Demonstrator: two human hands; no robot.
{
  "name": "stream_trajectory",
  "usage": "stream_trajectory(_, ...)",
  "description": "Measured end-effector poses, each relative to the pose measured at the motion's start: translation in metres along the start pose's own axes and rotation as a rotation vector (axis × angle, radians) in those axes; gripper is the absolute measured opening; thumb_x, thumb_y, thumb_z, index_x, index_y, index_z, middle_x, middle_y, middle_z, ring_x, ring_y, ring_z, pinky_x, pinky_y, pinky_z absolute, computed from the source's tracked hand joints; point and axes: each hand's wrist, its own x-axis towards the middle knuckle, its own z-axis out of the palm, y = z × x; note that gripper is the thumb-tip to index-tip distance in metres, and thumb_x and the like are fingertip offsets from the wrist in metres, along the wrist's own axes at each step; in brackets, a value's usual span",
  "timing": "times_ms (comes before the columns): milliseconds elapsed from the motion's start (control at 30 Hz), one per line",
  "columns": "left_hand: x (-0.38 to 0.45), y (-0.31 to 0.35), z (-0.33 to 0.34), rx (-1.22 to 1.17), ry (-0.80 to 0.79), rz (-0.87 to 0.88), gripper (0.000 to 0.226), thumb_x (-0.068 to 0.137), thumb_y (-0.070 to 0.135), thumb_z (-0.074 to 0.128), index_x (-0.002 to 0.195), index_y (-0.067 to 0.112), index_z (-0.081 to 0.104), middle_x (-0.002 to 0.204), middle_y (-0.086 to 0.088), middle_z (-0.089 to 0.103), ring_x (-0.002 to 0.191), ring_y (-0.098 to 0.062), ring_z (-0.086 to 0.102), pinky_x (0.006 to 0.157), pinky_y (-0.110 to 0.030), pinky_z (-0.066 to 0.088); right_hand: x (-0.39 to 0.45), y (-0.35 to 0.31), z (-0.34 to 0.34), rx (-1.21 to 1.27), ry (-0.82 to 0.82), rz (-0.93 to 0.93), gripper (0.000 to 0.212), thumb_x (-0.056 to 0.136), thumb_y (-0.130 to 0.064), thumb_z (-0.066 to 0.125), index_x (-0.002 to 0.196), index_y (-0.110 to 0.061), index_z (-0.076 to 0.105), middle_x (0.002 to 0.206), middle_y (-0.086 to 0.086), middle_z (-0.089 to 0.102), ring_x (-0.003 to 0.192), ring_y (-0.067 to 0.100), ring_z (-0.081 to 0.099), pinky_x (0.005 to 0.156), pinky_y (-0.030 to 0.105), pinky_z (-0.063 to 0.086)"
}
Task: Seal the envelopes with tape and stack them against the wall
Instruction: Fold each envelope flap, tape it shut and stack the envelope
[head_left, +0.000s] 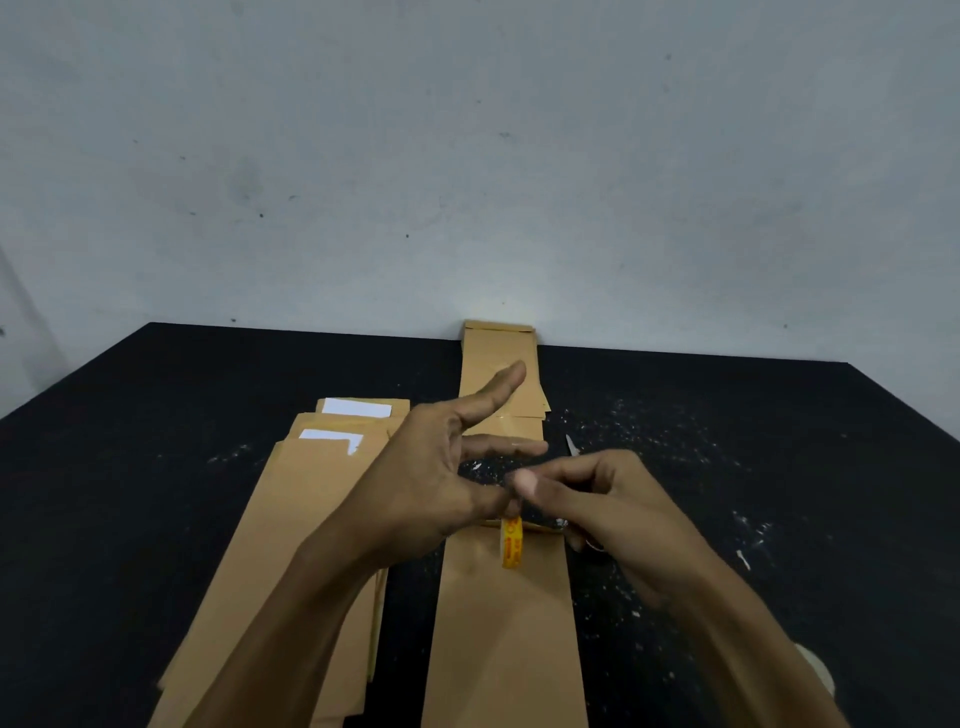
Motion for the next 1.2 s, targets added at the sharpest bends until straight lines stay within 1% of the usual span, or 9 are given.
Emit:
stream_trajectory(100, -0.001, -0.003, 0.001, -0.059, -0.02, -0.016, 0.103, 0.074, -0.023, 0.069, 0.153, 0.029, 0.029, 0.158, 0.024, 0.024, 0.12, -0.005, 0.061, 0.065, -0.03, 0.06, 0.005, 0.009, 0.002, 0.125, 0.012, 0.011, 0.025, 0.072, -0.026, 0.073, 0.082, -0.004, 0.079, 0.085, 0.016, 0.075, 0.079, 0.018, 0.07, 0.071, 0.025, 0.054)
stream_trajectory(233, -0.003, -0.009, -0.004, -0.208, 0.025, 0.013, 0.099, 0.069, -0.019, 0.075, 0.151, 0.022, 0.037, 0.157, 0.019, 0.034, 0.129, -0.009, 0.055, 0.085, -0.038, 0.06, 0.007, 0.018, 0.006, 0.317, 0.12, -0.043, 0.019, 0.07, -0.018, 0.073, 0.083, -0.005, 0.08, 0.088, 0.017, 0.076, 0.083, 0.02, 0.072, 0.073, 0.023, 0.057)
stream_trajectory(367, -0.002, -0.016, -0.01, -0.323, 0.263, 0.031, 0.087, 0.063, 0.004, 0.078, 0.144, 0.017, 0.048, 0.149, 0.014, 0.048, 0.127, -0.01, 0.057, 0.091, -0.03, 0.056, 0.012, 0.018, 0.013, 0.458, 0.299, -0.08, 0.02, 0.071, -0.019, 0.071, 0.087, -0.008, 0.08, 0.091, 0.012, 0.077, 0.079, 0.015, 0.073, 0.064, 0.023, 0.057)
stream_trajectory(600, -0.003, -0.041, 0.008, 0.266, 0.251, -0.112, 0.071, 0.058, 0.042, 0.091, 0.122, 0.032, 0.063, 0.153, 0.02, 0.039, 0.123, -0.005, 0.056, 0.096, -0.031, 0.054, 0.037, 0.025, 0.012, 0.347, 0.561, 0.06, 0.016, 0.081, -0.015, 0.077, 0.095, -0.007, 0.078, 0.085, 0.012, 0.078, 0.077, 0.023, 0.073, 0.067, 0.035, 0.059)
stream_trajectory(700, 0.009, -0.053, 0.019, 0.391, 0.313, -0.115, 0.058, 0.066, 0.03, 0.089, 0.118, 0.025, 0.066, 0.154, 0.011, 0.041, 0.114, -0.002, 0.057, 0.092, -0.018, 0.052, 0.047, 0.032, 0.015, 0.376, 0.604, 0.126, 0.01, 0.085, -0.011, 0.076, 0.093, -0.007, 0.078, 0.082, 0.013, 0.077, 0.072, 0.023, 0.072, 0.061, 0.034, 0.061)
stream_trajectory(767, 0.018, -0.057, 0.02, 0.463, 0.397, -0.149, 0.038, 0.076, 0.02, 0.084, 0.111, 0.017, 0.069, 0.151, 0.004, 0.047, 0.106, -0.002, 0.058, 0.073, -0.002, 0.047, 0.054, 0.039, 0.014, 0.405, 0.631, 0.163, 0.008, 0.085, -0.012, 0.076, 0.091, -0.008, 0.078, 0.081, 0.012, 0.077, 0.075, 0.026, 0.073, 0.068, 0.041, 0.062)
stream_trajectory(867, 0.031, -0.064, 0.018, 0.528, 0.466, -0.229, 0.021, 0.081, 0.019, 0.08, 0.1, 0.015, 0.072, 0.143, -0.003, 0.056, 0.107, -0.007, 0.062, 0.069, -0.005, 0.048, 0.064, 0.048, 0.009, 0.372, 0.662, 0.169, 0.01, 0.085, -0.013, 0.077, 0.092, -0.006, 0.078, 0.082, 0.013, 0.077, 0.072, 0.022, 0.069, 0.063, 0.037, 0.057)
stream_trajectory(1000, 0.036, -0.059, 0.019, 0.645, 0.445, -0.276, 0.011, 0.085, 0.022, 0.076, 0.09, 0.016, 0.069, 0.131, -0.006, 0.064, 0.089, -0.004, 0.06, 0.07, -0.017, 0.052, 0.07, 0.055, 0.005, 0.173, 0.697, 0.173, 0.006, 0.087, -0.014, 0.075, 0.082, -0.014, 0.078, 0.074, 0.005, 0.075, 0.064, 0.012, 0.066, 0.052, 0.025, 0.05)
stream_trajectory(1200, 0.048, -0.051, 0.02, 1.004, 0.282, -0.346, 0.019, 0.088, 0.039, 0.071, 0.092, 0.021, 0.068, 0.156, 0.001, 0.038, 0.112, -0.018, 0.06, 0.089, -0.034, 0.055, 0.093, 0.071, -0.005, -0.502, 0.51, 0.247, 0.009, 0.088, -0.018, 0.074, 0.085, -0.025, 0.079, 0.088, -0.003, 0.073, 0.087, 0.01, 0.066, 0.079, 0.033, 0.059)
